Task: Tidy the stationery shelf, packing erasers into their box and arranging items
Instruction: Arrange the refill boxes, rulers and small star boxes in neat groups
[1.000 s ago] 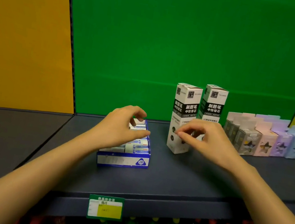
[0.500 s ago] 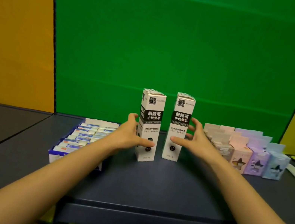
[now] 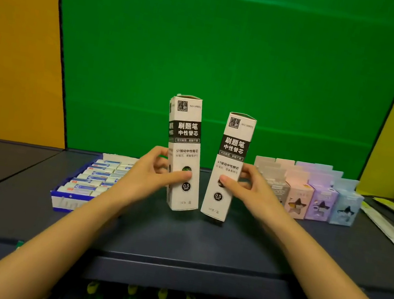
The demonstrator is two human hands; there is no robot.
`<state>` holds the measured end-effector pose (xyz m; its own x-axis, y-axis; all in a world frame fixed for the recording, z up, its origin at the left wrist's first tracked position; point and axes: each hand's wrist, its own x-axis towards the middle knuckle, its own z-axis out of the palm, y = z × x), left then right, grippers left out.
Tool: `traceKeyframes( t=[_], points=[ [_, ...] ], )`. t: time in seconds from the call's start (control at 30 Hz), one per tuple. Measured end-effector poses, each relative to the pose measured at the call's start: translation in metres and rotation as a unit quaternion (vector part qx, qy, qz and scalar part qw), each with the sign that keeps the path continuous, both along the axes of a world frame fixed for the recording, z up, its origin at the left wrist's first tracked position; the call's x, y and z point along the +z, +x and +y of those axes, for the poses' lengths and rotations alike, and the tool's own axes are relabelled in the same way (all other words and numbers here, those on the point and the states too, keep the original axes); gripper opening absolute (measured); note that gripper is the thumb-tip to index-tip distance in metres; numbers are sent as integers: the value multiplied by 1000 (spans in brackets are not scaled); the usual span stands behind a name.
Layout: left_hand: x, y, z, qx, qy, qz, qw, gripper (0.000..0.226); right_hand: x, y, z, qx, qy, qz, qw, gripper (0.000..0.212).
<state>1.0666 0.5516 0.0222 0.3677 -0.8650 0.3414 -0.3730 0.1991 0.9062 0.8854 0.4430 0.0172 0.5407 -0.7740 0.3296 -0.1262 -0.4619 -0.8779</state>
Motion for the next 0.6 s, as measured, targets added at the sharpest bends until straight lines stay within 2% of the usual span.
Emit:
traceKeyframes(
  t=[0.13, 0.33, 0.6],
  points=[
    [6, -15, 10, -52, -10, 14, 999, 38, 1, -26, 19, -11, 14, -49, 999, 30],
    [3, -52, 10, -135, -16, 32, 990, 39, -10, -84, 42, -73, 22, -97, 992, 21],
    [-9, -139, -20, -249, -6, 44, 967, 41, -20, -191, 64, -199, 6, -101, 975, 16]
  ],
)
